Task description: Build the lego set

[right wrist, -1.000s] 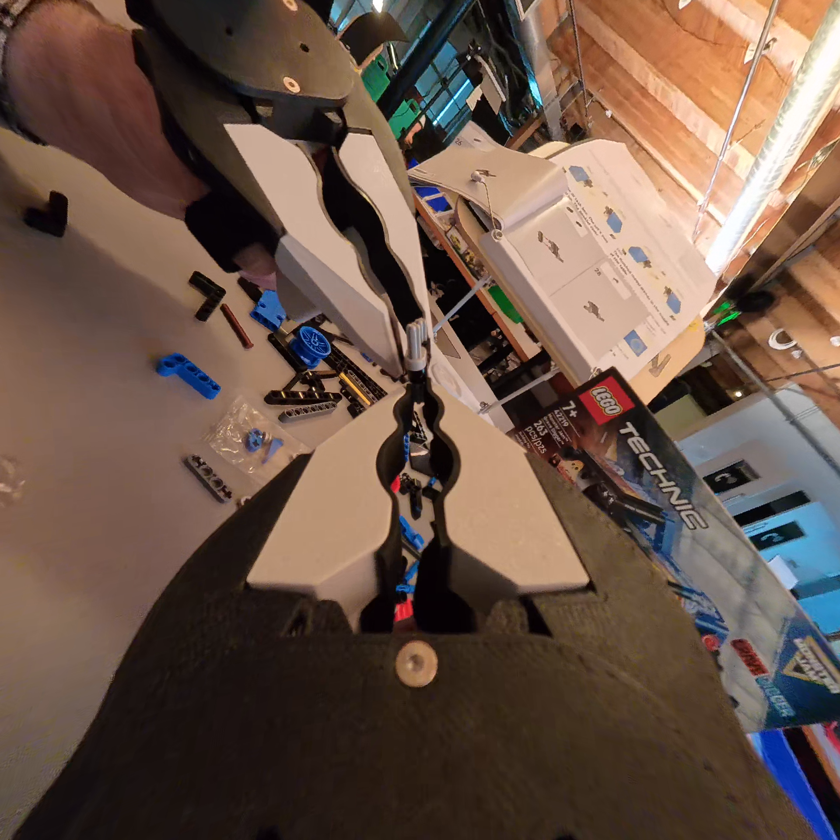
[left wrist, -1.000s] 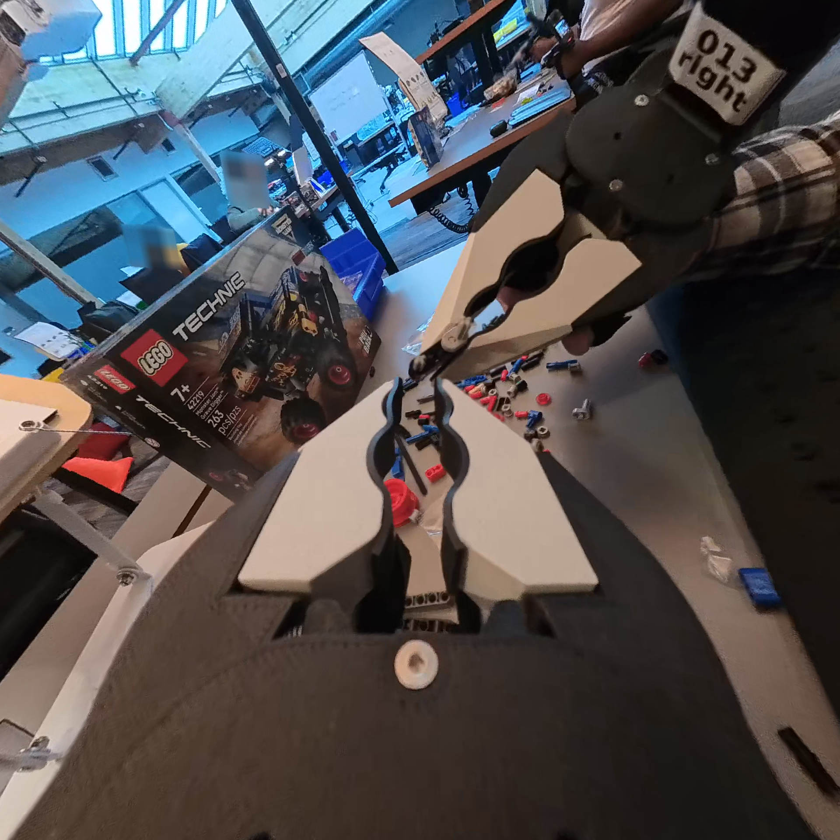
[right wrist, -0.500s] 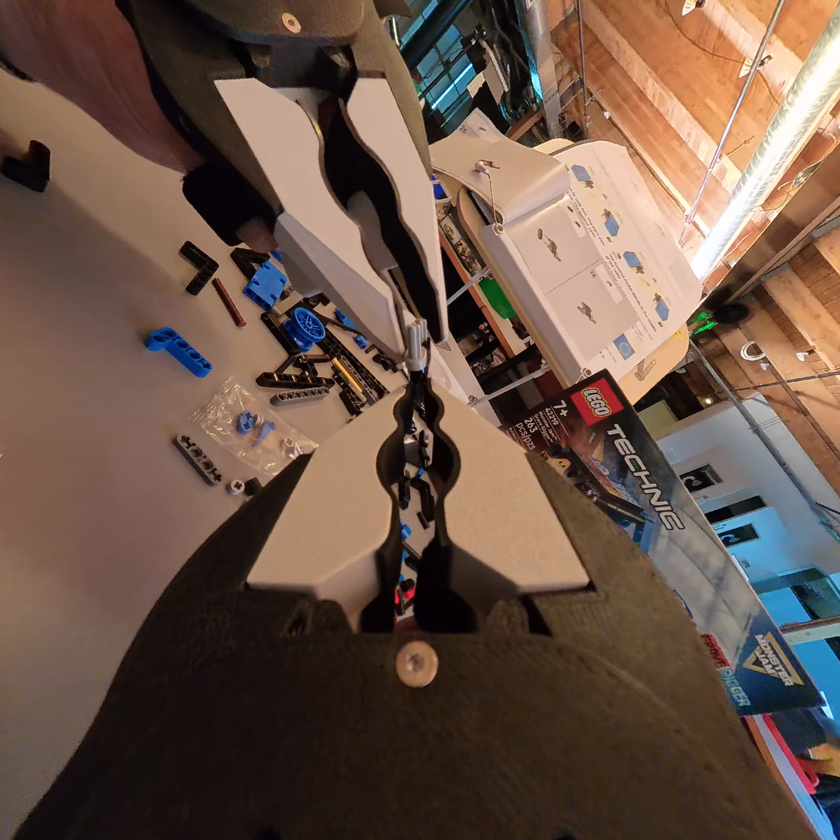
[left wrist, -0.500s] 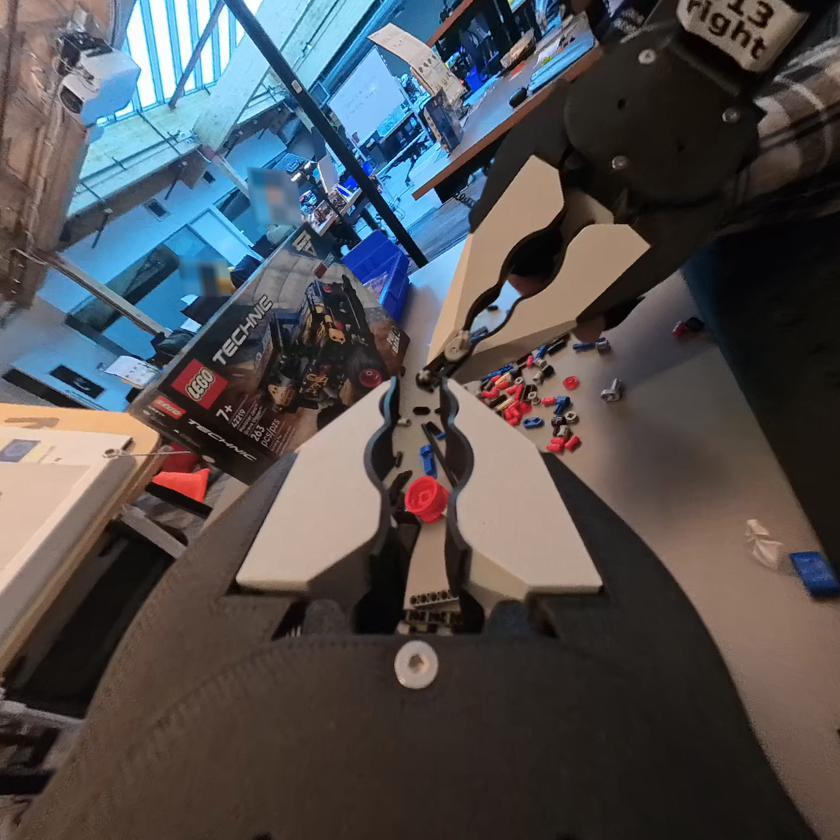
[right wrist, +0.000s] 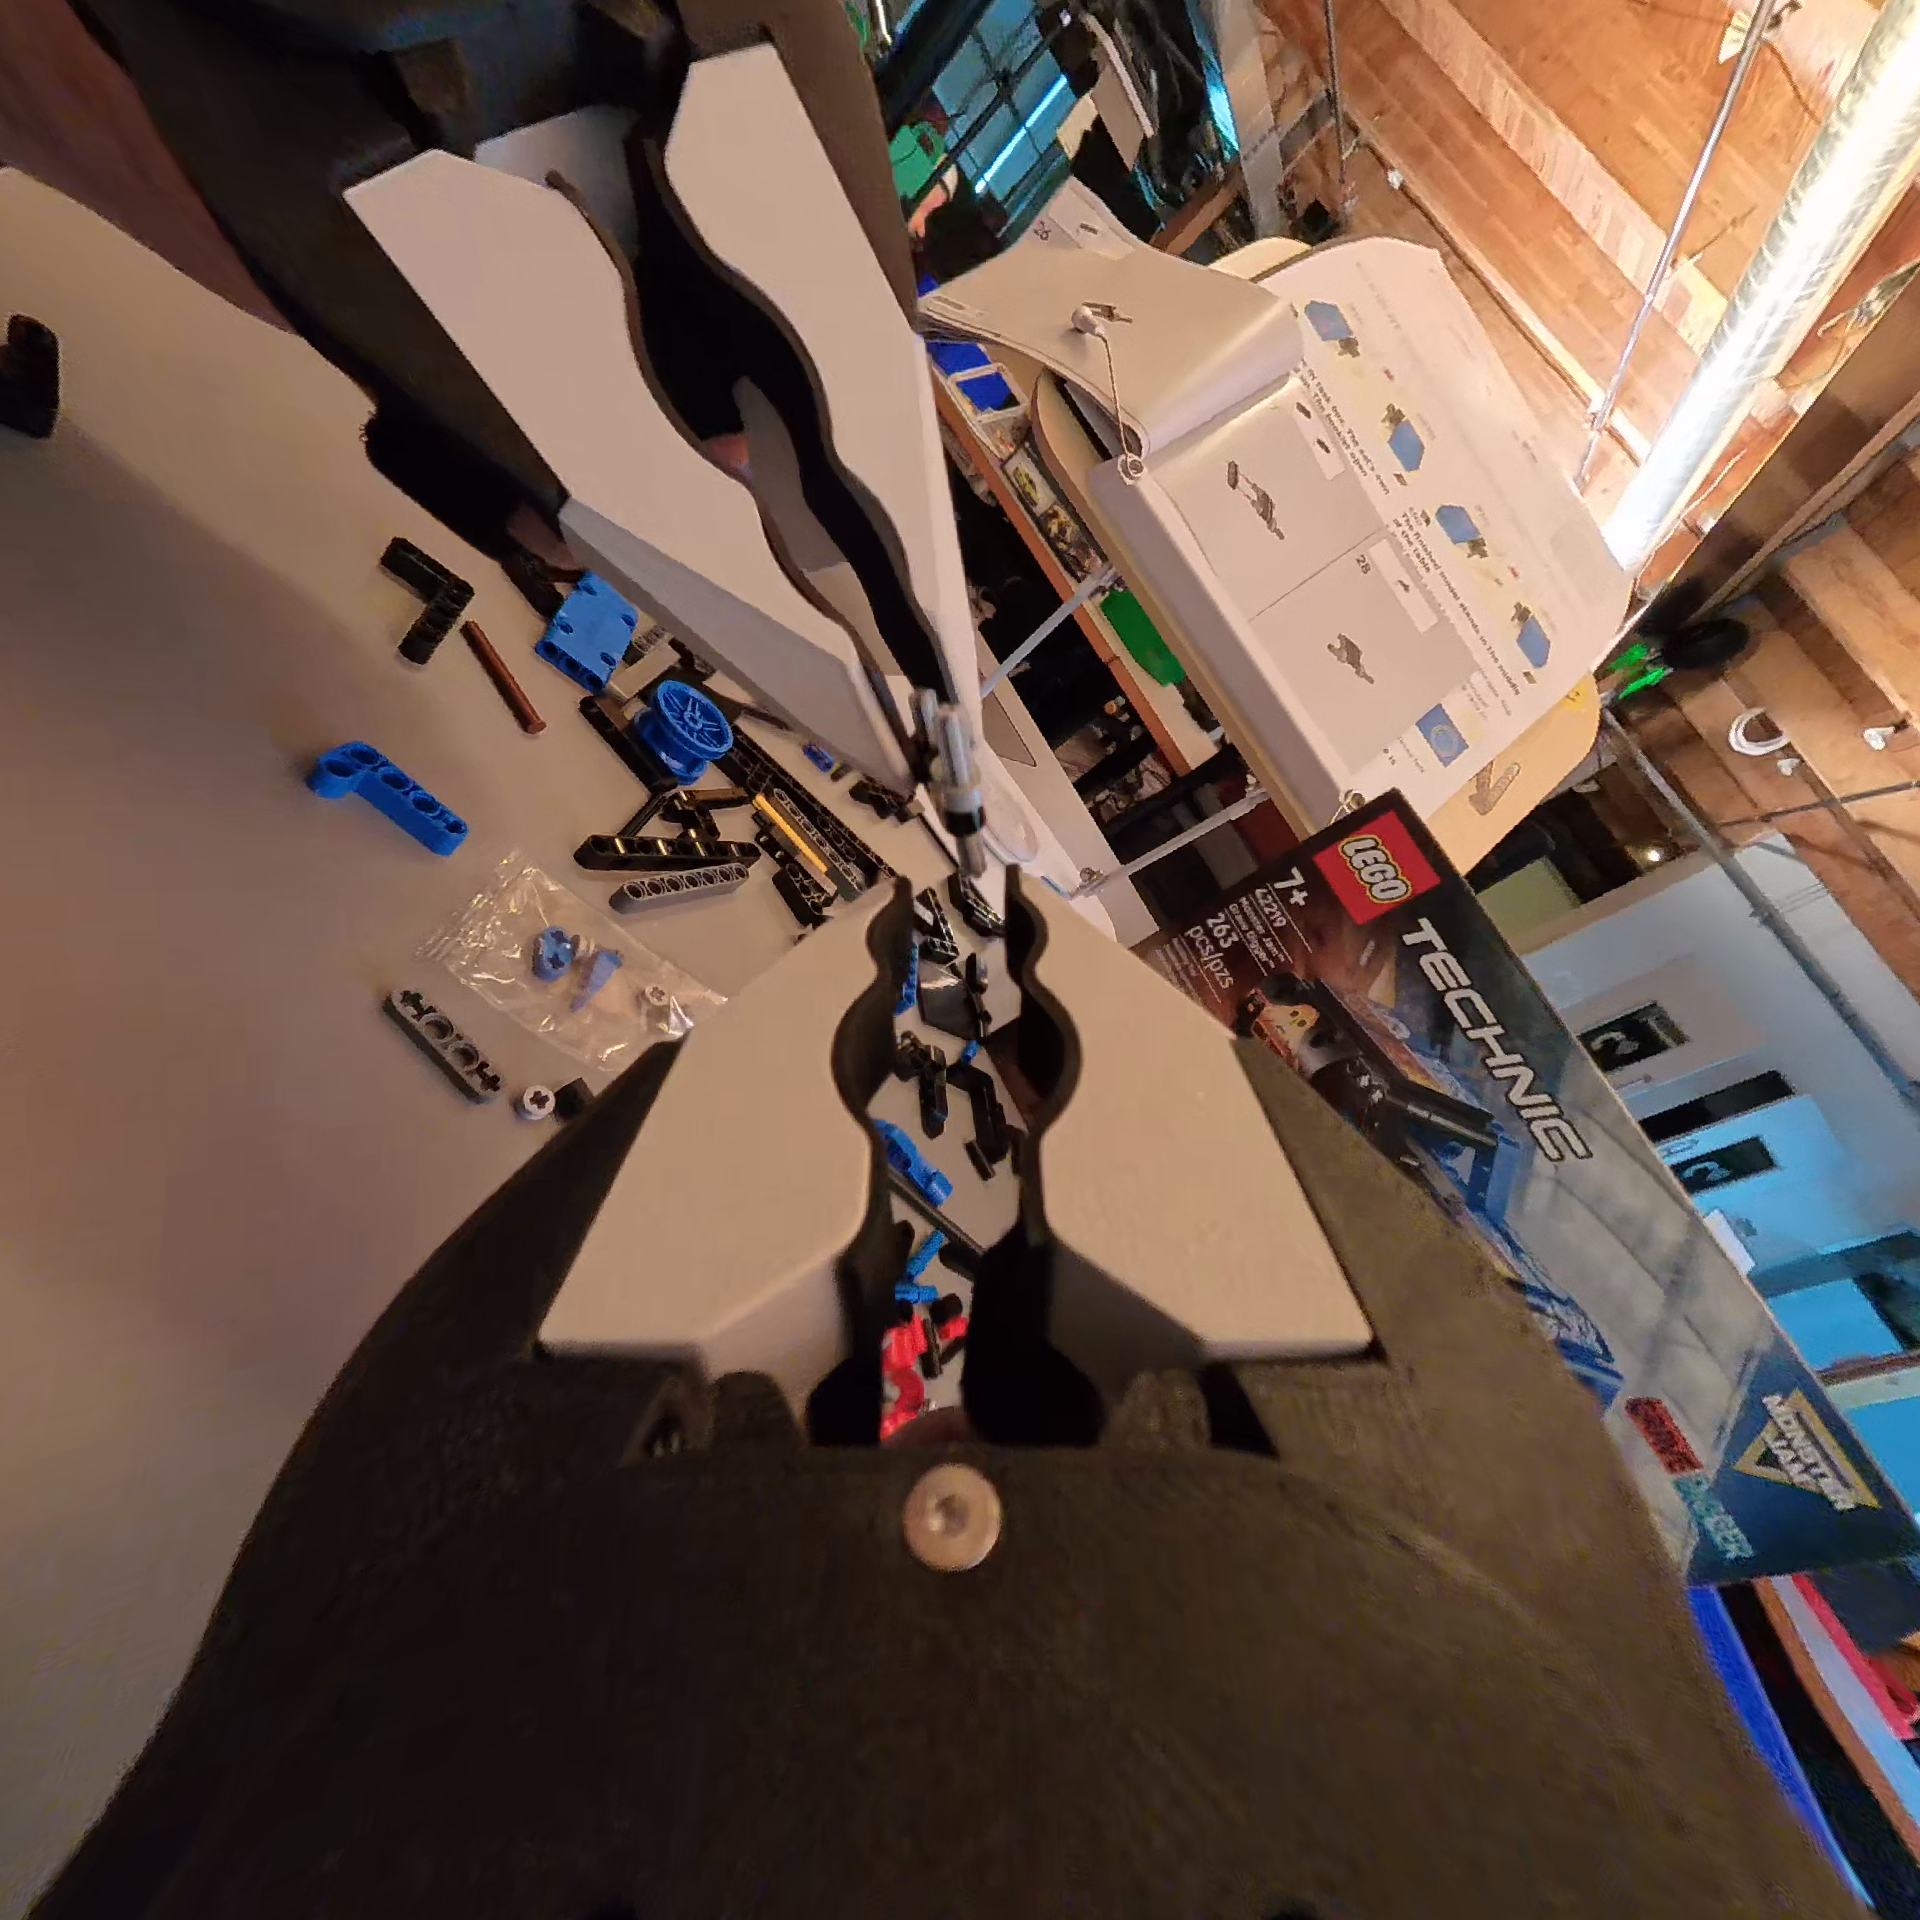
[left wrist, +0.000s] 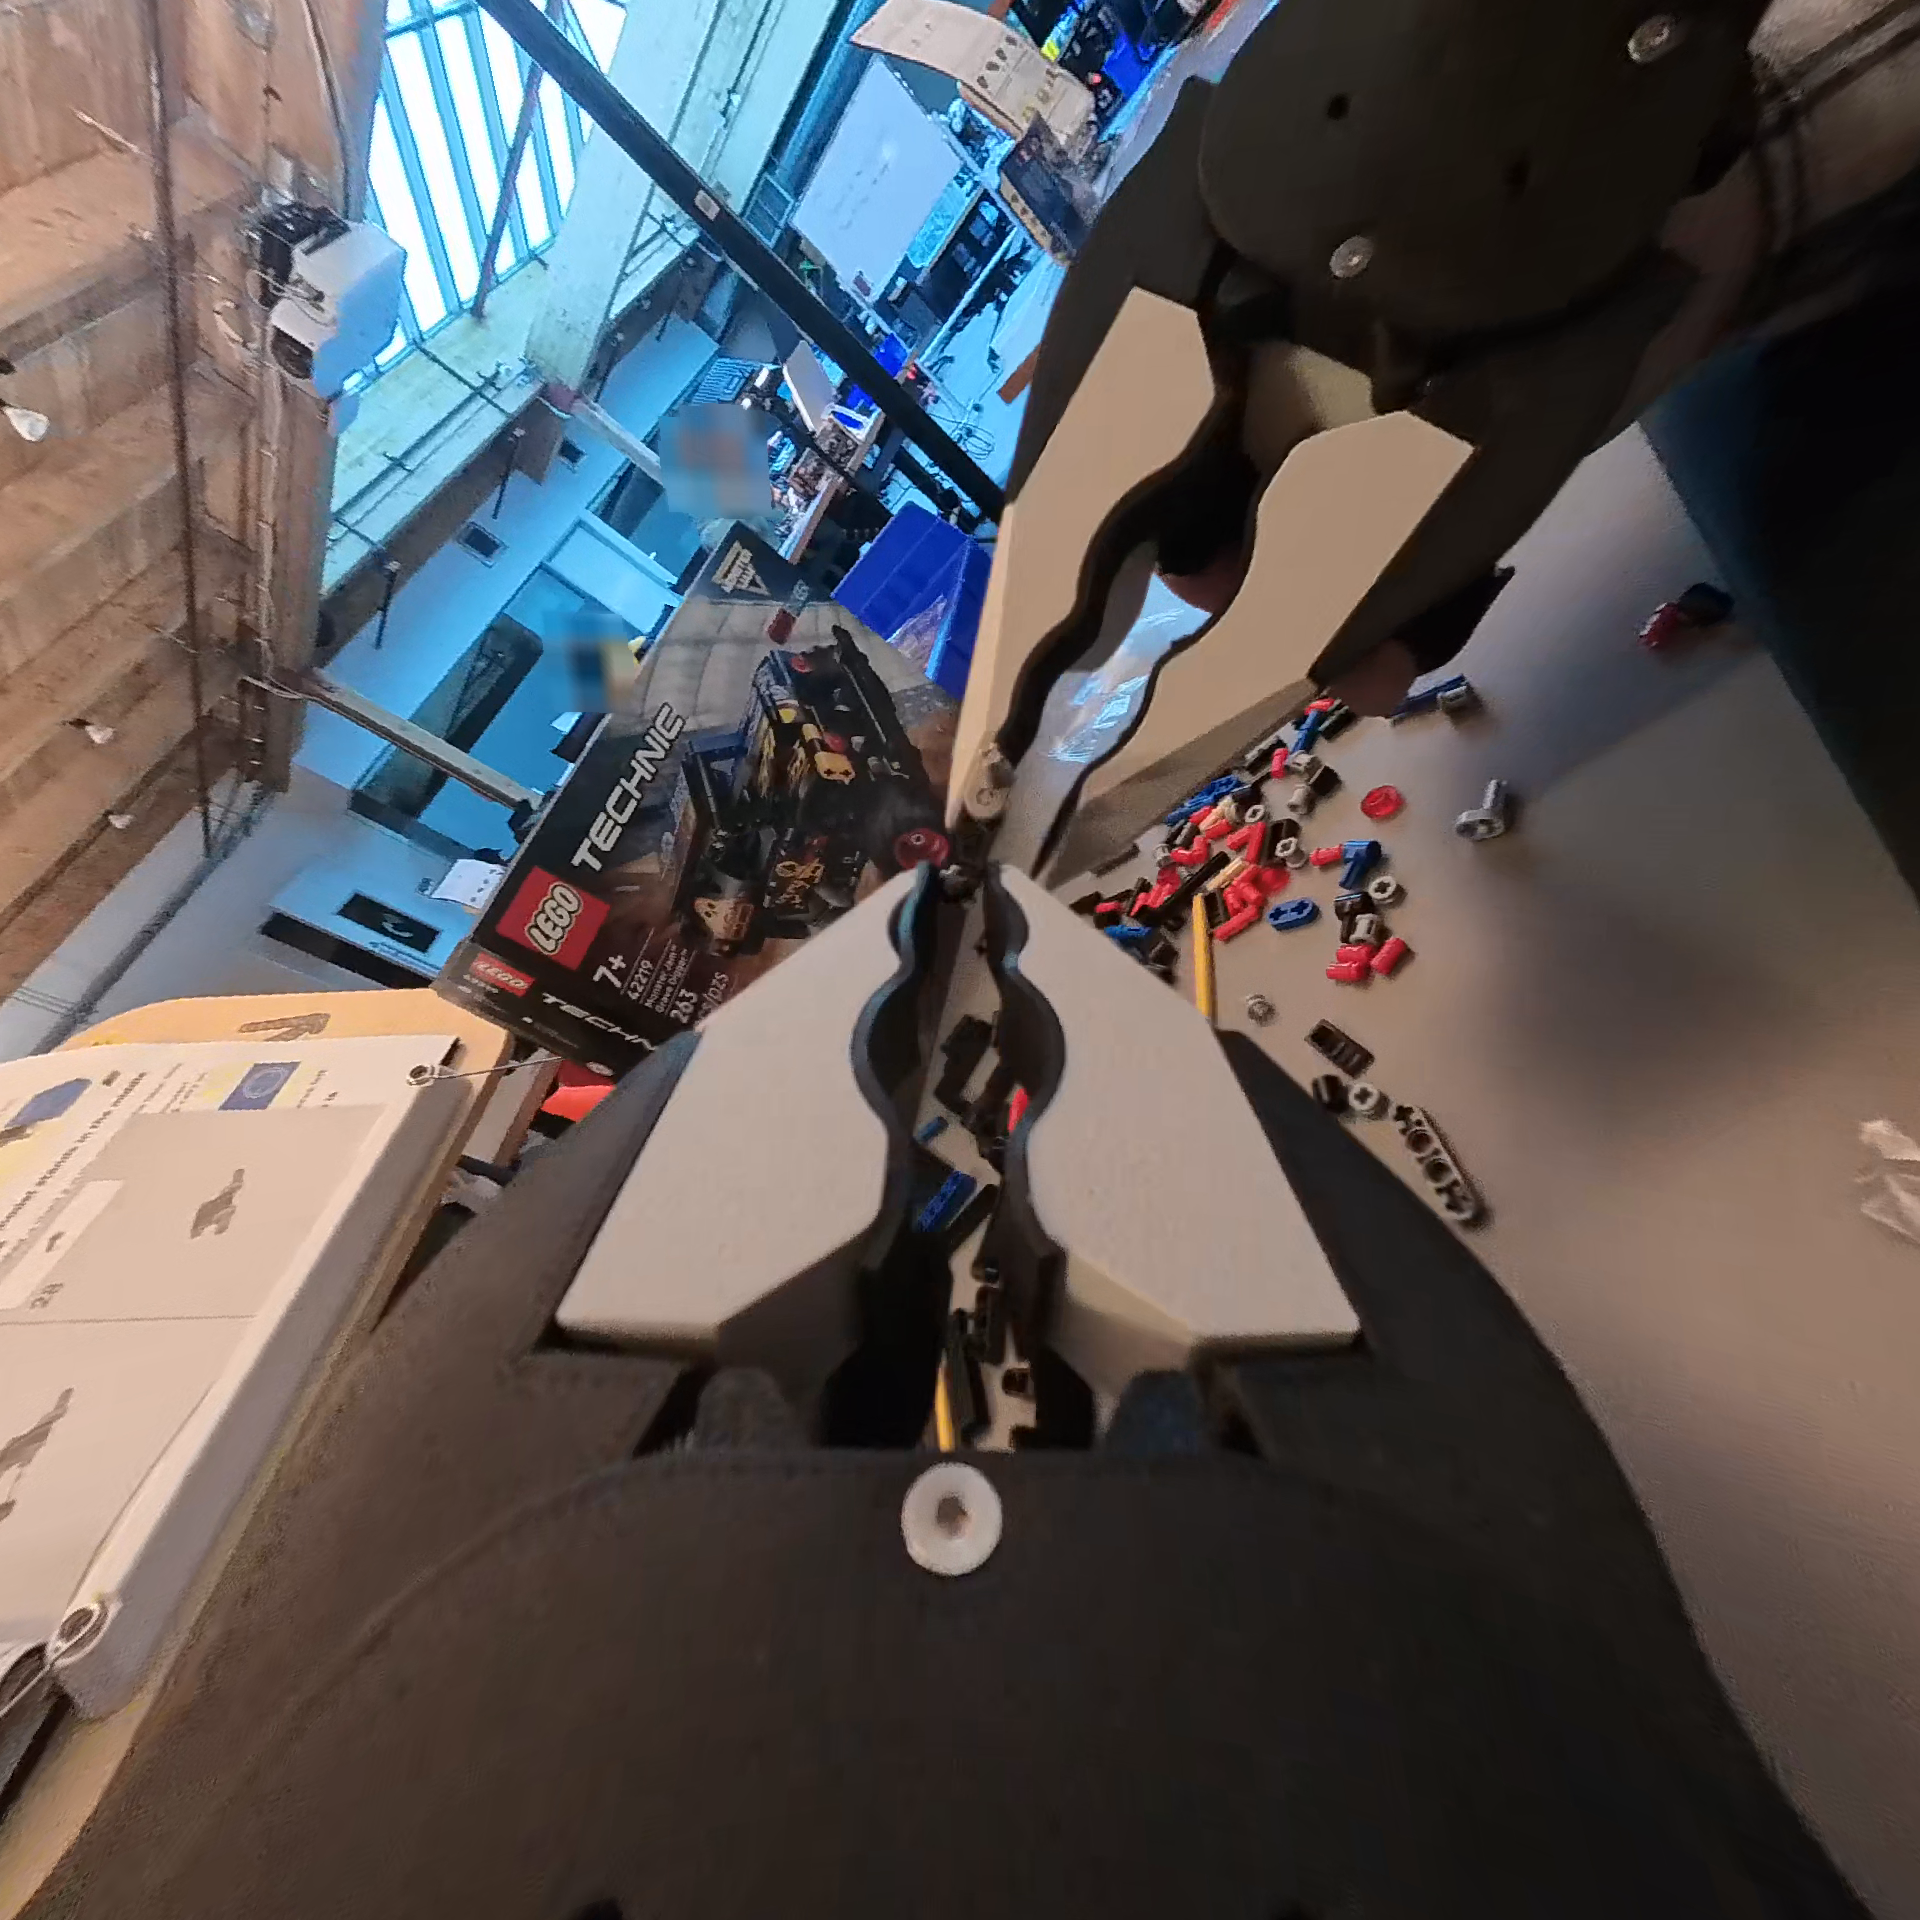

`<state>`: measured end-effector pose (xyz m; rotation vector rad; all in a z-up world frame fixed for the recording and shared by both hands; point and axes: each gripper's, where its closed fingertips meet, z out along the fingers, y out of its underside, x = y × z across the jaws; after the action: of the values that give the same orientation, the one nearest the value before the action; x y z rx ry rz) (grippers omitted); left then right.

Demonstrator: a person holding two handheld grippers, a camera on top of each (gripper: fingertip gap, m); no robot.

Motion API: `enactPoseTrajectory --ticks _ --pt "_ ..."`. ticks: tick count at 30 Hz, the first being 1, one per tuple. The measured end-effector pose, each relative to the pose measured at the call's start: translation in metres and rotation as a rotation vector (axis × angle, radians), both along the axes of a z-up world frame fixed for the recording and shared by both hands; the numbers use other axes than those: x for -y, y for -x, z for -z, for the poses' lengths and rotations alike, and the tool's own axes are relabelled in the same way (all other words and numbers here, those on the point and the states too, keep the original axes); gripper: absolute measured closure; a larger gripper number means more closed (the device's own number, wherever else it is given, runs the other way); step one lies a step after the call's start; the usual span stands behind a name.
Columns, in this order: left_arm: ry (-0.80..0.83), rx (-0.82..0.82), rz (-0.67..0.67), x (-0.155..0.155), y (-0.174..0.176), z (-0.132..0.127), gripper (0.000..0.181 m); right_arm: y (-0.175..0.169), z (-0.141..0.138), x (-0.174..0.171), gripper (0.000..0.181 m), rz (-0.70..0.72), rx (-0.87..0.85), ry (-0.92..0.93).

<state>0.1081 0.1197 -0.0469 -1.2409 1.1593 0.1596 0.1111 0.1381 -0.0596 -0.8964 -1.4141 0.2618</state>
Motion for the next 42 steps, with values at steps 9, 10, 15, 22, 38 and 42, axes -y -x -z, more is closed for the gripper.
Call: enactPoseTrajectory --ticks 9,10,15,22,38,42 --pt "0.010 0.012 0.039 0.004 -0.008 0.002 0.175 0.001 -0.002 0.001 0.178 -0.001 -0.001 -0.010" --pt "0.014 0.015 0.040 0.004 -0.008 0.002 0.175 0.000 -0.002 0.001 0.178 0.000 -0.002 -0.010" --pt "0.034 0.026 0.034 0.002 -0.006 0.005 0.171 0.001 0.000 -0.003 0.179 0.027 0.020 -0.044" --pt "0.020 0.020 0.043 0.005 -0.010 0.002 0.166 0.002 0.002 -0.005 0.179 0.055 0.051 -0.100" --pt "0.089 0.064 0.060 0.005 -0.013 0.008 0.181 0.000 -0.006 -0.002 0.179 0.042 0.012 -0.080" --pt "0.119 0.102 0.057 0.003 -0.013 0.008 0.177 -0.001 -0.004 -0.002 0.179 0.037 0.018 -0.066"
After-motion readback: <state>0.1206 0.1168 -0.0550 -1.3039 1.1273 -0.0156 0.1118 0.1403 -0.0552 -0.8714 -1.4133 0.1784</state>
